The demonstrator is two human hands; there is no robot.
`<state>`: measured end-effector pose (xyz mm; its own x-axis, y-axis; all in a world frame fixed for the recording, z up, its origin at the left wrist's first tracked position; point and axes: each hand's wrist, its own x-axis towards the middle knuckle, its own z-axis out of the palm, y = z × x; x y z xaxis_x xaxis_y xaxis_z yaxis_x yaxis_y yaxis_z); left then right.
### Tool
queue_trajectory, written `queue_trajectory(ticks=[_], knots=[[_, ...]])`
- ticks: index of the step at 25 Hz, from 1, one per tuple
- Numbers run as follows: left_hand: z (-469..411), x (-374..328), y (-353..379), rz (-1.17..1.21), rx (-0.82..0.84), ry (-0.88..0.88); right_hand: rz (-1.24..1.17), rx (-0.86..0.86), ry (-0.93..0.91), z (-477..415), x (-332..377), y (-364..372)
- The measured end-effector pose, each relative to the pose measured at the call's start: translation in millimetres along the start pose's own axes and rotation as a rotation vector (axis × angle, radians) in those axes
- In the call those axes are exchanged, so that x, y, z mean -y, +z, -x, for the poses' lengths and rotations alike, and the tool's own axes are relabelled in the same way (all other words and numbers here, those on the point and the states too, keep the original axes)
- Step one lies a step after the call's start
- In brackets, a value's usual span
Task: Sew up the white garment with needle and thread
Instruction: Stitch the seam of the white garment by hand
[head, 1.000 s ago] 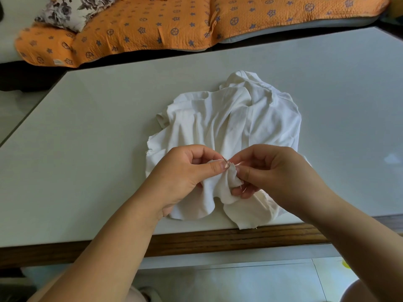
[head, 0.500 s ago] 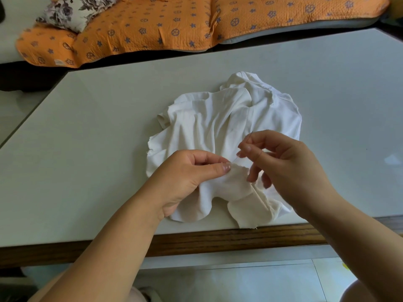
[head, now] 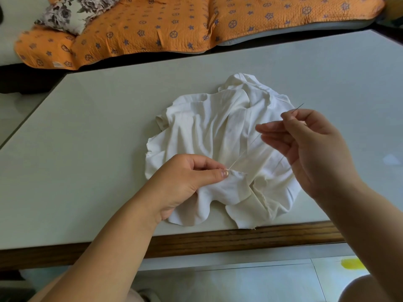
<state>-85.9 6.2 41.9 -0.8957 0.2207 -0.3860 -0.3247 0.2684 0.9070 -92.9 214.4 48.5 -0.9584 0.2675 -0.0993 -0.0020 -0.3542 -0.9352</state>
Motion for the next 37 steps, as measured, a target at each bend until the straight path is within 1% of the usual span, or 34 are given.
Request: queue_trajectory(ticks=[4,6,7,9,13,14,15,17,20,28,37], knots=[[1,0,0,-0.031,-0.008,0.010,0.113,-0.110,-0.147,-6,4,-9],[1,0,0,-0.052,-0.015,0.012,0.139,-0.117,-0.174,-7,5,-9],[1,1,0,-0.062,-0.017,0.013,0.147,-0.088,-0.167,-5,6,-8],[1,1,0,-0.069,-0.026,0.020,0.187,0.044,-0.089,4,9,-2],[2,0,0,-0.075,-0.015,0.067,0.294,0.460,0.188,35,5,12],[2,0,-2,-0.084,-0.003,0.074,0.334,0.529,0.235,40,2,15],[2,0,-3,-0.090,0.006,0.076,0.386,0.556,0.260,42,-2,15],[1,0,-6,-0.085,0.000,0.066,0.467,0.526,0.271,42,-10,15],[-1,3,-10,-0.071,-0.037,0.051,0.497,0.477,0.261,40,-15,16],[-1,4,-10,-0.036,-0.068,0.081,0.633,0.528,0.208,43,-16,17],[0,4,-10,-0.035,-0.076,0.088,0.619,0.513,0.230,42,-16,18]])
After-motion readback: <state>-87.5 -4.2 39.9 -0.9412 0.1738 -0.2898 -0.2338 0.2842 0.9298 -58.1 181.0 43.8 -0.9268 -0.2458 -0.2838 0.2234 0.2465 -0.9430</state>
